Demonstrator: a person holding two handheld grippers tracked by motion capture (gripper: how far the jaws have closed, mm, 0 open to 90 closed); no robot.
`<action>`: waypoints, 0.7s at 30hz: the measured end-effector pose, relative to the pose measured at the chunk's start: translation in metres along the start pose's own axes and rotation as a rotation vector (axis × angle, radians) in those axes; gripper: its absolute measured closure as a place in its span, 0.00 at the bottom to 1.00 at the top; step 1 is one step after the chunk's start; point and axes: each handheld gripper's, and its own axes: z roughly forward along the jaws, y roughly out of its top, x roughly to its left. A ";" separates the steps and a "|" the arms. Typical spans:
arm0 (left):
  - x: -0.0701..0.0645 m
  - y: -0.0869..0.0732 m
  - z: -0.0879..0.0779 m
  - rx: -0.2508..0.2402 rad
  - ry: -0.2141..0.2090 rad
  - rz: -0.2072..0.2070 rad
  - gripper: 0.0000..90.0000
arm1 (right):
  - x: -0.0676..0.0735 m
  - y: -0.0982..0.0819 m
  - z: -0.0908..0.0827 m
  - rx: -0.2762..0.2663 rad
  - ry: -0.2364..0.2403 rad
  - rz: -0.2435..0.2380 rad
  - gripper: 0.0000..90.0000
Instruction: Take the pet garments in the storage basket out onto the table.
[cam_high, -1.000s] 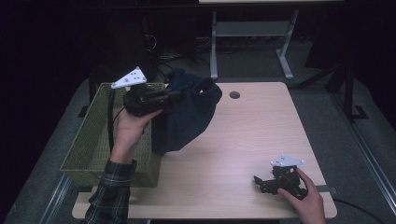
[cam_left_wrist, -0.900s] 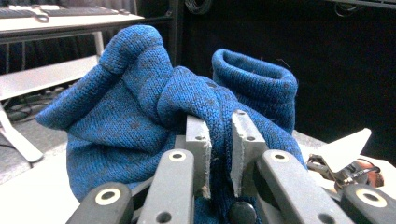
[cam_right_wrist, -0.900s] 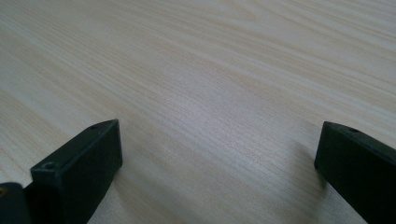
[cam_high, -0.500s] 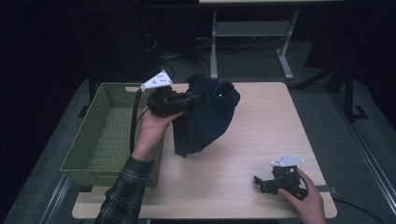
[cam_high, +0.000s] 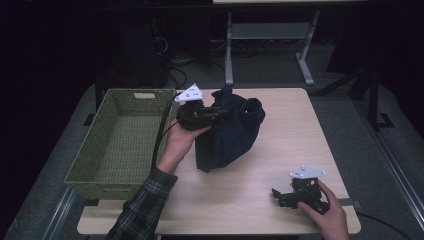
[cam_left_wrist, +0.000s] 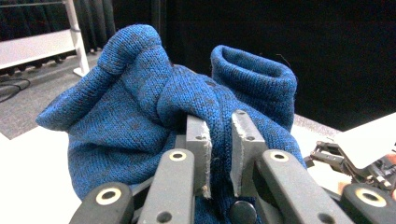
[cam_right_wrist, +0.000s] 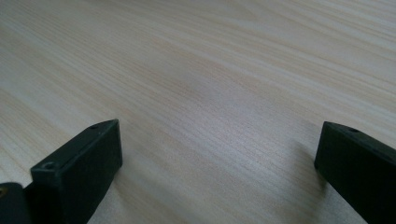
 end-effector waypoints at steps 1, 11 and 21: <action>-0.001 -0.001 0.003 0.001 -0.001 0.001 0.89 | 0.000 0.000 0.000 0.000 0.000 0.000 0.01; -0.003 -0.016 0.043 0.090 -0.014 0.024 0.88 | 0.000 0.000 0.000 0.000 0.000 0.000 0.01; -0.004 -0.040 0.081 0.203 -0.037 0.009 0.89 | 0.000 0.000 0.000 0.002 0.000 0.000 0.01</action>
